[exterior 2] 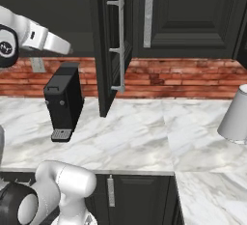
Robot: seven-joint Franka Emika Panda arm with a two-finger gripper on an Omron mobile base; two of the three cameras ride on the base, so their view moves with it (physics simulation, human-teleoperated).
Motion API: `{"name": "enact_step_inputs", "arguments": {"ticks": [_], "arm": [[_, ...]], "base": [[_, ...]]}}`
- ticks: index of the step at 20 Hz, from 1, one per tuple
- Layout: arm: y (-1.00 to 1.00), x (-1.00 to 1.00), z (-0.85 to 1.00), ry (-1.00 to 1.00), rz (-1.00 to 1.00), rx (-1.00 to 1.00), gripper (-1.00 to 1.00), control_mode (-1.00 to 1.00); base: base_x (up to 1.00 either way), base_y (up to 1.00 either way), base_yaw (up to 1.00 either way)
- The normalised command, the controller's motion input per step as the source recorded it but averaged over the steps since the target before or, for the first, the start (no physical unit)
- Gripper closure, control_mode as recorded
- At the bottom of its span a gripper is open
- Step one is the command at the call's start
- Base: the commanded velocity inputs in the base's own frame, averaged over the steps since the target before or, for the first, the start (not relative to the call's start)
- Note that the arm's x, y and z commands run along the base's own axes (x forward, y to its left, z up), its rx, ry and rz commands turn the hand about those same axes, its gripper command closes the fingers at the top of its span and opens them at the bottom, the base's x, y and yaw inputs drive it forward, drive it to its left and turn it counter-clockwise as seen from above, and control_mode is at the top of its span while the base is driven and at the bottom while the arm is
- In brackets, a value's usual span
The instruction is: Take 2 condiments from the cabinet and move them on the counter near the stove.Make sure the condiments are lined up with each other, next to each other.
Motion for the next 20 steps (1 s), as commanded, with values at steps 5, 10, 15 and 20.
{"name": "enact_step_inputs", "arguments": {"ticks": [5, 10, 15, 20], "arm": [[-0.12, 0.21, -0.38, -0.15, -0.04, -0.11, -1.00, -1.00], [-0.03, 0.10, -0.12, -0.13, -0.04, -0.05, -1.00, -1.00], [0.00, 0.02, 0.25, 0.00, -0.02, 0.01, -1.00, -1.00], [0.00, 0.12, 0.30, 0.01, -0.03, 0.01, -1.00, -1.00]], "base": [[0.00, 0.00, 0.00], [0.00, 0.00, 0.00], [0.00, 0.00, 0.00], [0.00, 0.00, 0.00]]}}
